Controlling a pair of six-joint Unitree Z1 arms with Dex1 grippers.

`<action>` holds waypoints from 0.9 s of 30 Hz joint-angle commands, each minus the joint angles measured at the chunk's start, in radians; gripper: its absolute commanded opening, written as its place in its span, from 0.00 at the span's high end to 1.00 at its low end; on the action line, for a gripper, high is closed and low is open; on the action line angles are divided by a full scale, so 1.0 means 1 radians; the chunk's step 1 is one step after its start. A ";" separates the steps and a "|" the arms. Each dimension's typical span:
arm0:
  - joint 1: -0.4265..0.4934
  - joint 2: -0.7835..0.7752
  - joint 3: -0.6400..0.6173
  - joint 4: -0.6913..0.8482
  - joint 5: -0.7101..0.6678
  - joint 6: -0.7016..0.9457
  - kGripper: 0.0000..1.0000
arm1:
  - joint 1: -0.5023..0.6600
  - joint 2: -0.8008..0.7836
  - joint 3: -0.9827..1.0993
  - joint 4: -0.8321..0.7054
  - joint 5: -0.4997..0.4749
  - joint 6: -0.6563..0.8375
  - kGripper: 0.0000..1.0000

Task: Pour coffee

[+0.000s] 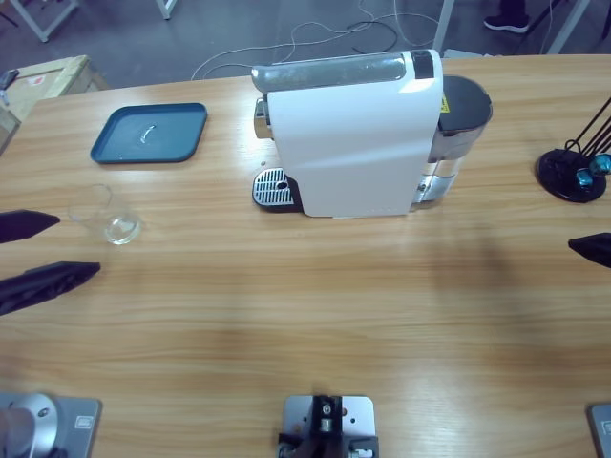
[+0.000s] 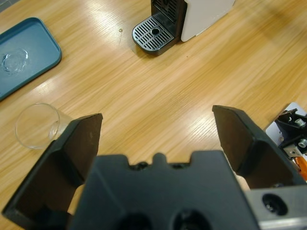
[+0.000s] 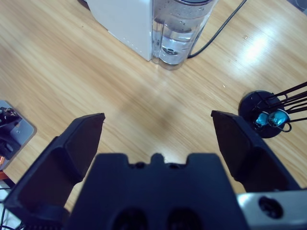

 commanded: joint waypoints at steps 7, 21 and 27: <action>-0.013 -0.030 0.046 -0.017 0.016 -0.010 0.00 | 0.004 0.018 0.033 -0.003 -0.019 0.020 0.00; 0.096 0.252 -0.143 -0.151 -0.044 -0.160 0.00 | 0.036 0.012 0.030 0.008 -0.030 0.032 0.00; 0.244 0.496 -0.350 -0.193 -0.282 -0.440 0.01 | 0.036 0.019 0.029 0.009 -0.028 0.032 0.00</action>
